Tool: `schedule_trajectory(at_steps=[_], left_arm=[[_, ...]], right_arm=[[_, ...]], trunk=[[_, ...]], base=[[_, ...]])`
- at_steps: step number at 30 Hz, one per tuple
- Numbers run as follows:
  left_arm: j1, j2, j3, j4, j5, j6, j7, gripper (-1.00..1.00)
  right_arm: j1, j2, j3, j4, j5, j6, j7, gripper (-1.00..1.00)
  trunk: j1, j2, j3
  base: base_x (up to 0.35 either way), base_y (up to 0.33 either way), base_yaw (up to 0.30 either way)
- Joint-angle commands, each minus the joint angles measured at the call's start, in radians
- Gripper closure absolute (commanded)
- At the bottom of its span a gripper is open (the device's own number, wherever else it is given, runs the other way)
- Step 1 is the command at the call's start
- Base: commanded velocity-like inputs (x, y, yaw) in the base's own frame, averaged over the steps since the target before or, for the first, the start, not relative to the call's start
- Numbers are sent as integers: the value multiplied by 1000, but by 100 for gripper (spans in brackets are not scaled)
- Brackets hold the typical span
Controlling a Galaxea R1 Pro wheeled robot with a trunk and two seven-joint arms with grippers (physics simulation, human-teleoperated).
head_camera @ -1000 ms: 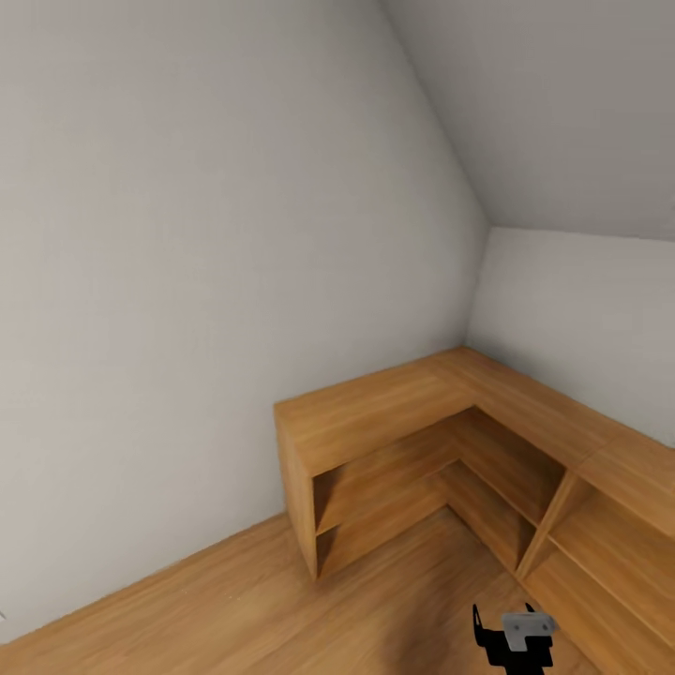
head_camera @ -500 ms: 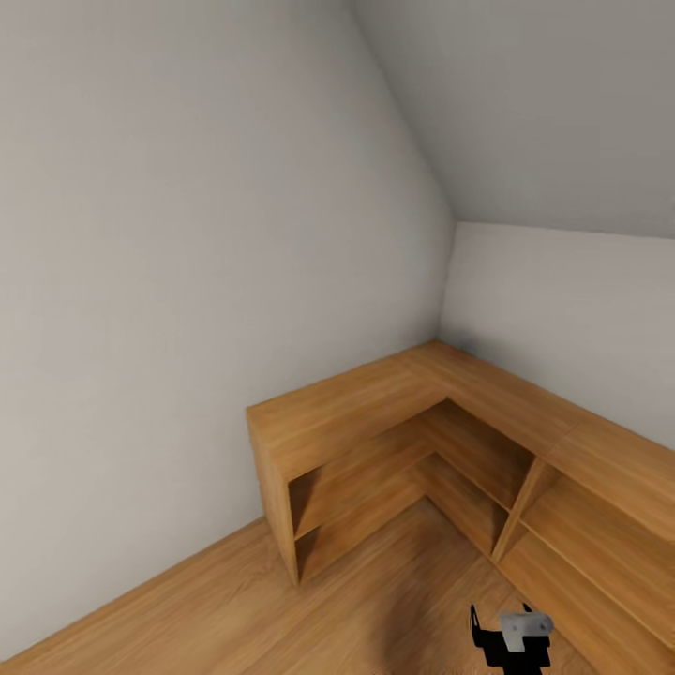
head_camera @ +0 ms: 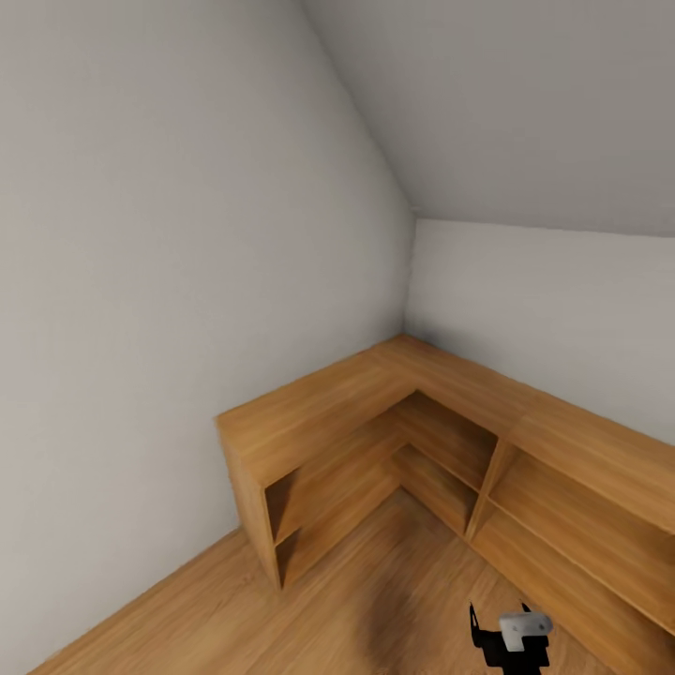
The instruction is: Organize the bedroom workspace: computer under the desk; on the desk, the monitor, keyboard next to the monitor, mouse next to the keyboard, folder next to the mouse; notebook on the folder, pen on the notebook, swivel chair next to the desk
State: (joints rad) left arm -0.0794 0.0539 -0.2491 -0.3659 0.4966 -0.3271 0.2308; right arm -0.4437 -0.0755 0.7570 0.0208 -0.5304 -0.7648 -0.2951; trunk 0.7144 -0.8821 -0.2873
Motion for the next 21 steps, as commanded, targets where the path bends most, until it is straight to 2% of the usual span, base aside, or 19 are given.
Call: schedule_trajectory(at_steps=[1, 7, 21], left_arm=[[0, 1, -9, 0, 5, -3, 7, -100], [0, 0, -9, 1, 5, -3, 7, -100], [0, -2, -9, 2, 5, -3, 7, -100]], right_arm=[[-1, 1, 9, 2, -2, -2, -6, -100], [-1, 1, 9, 2, -2, -2, -6, -100], [-1, 1, 9, 2, -2, -2, -6, -100]], trunk=[[0, -1, -1], [0, -1, -1], [0, -1, -1]], base=[[0, 296, -292], [0, 160, -296], [1, 8, -297]])
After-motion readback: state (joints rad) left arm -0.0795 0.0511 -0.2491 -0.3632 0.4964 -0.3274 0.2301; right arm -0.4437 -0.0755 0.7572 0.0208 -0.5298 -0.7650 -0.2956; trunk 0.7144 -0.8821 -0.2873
